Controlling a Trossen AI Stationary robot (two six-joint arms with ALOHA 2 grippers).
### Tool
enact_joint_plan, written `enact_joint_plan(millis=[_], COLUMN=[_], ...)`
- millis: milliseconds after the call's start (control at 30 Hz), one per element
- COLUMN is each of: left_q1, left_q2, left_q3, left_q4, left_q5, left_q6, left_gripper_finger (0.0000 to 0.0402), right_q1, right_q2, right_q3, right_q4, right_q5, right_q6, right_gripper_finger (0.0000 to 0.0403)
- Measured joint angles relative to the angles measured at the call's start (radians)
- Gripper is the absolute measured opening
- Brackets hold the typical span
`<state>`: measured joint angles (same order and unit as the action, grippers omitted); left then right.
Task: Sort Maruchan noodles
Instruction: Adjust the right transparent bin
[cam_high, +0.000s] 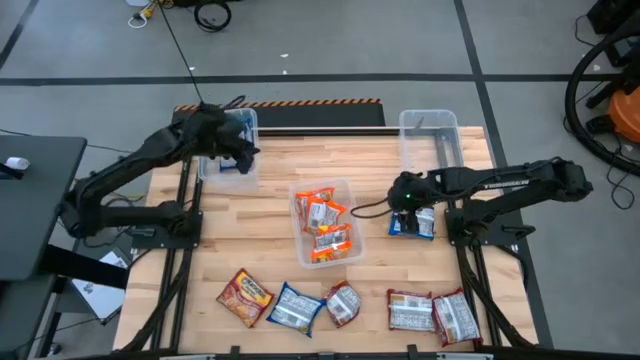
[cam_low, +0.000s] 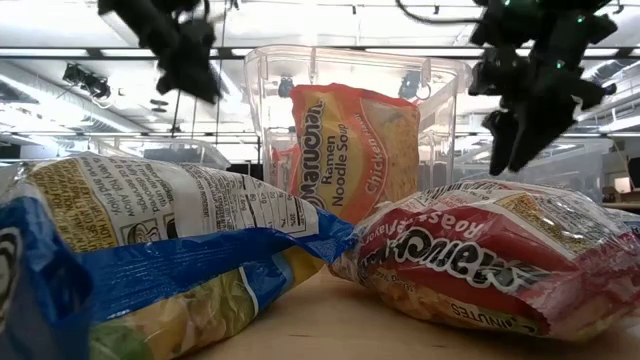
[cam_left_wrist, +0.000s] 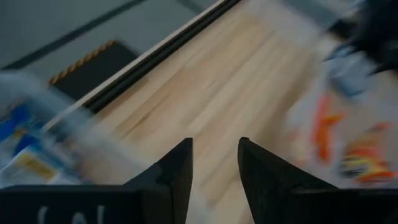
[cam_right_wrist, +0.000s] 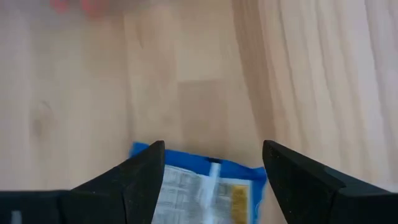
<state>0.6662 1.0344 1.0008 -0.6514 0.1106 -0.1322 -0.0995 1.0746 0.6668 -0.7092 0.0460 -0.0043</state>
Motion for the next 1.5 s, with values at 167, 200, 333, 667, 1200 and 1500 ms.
enact_joint_plan(millis=[167, 200, 333, 667, 1200, 1500], left_q1=[-0.118, -0.141, -0.211, -0.231, -0.231, -0.232], left_q2=[-0.066, -0.074, -0.090, -0.089, -0.088, -0.088], left_q3=[0.000, 0.000, 0.000, 0.000, 0.000, 0.000], left_q4=[0.055, 0.063, 0.065, 0.063, 0.096, 0.114], left_q5=[-0.004, -0.008, -0.055, -0.096, -0.133, -0.105], left_q6=[-0.093, -0.107, -0.120, -0.116, -0.092, -0.065], left_gripper_finger=[0.0133, 0.0133, 0.0133, 0.0133, 0.0133, 0.0133], right_q1=[0.001, 0.001, 0.001, 0.030, -0.136, -0.344], right_q2=[0.112, 0.133, 0.211, 0.208, 0.111, 0.182], right_q3=[0.020, 0.028, 0.061, 0.200, 0.476, 0.443], right_q4=[0.009, -0.001, -0.069, -0.199, -0.403, -0.518], right_q5=[0.038, 0.042, 0.001, 0.013, 0.311, 0.211], right_q6=[-0.015, -0.016, -0.020, 0.003, 0.499, 0.410], right_gripper_finger=[0.0260, 0.0258, 0.0250, 0.0249, 0.0249, 0.0249])
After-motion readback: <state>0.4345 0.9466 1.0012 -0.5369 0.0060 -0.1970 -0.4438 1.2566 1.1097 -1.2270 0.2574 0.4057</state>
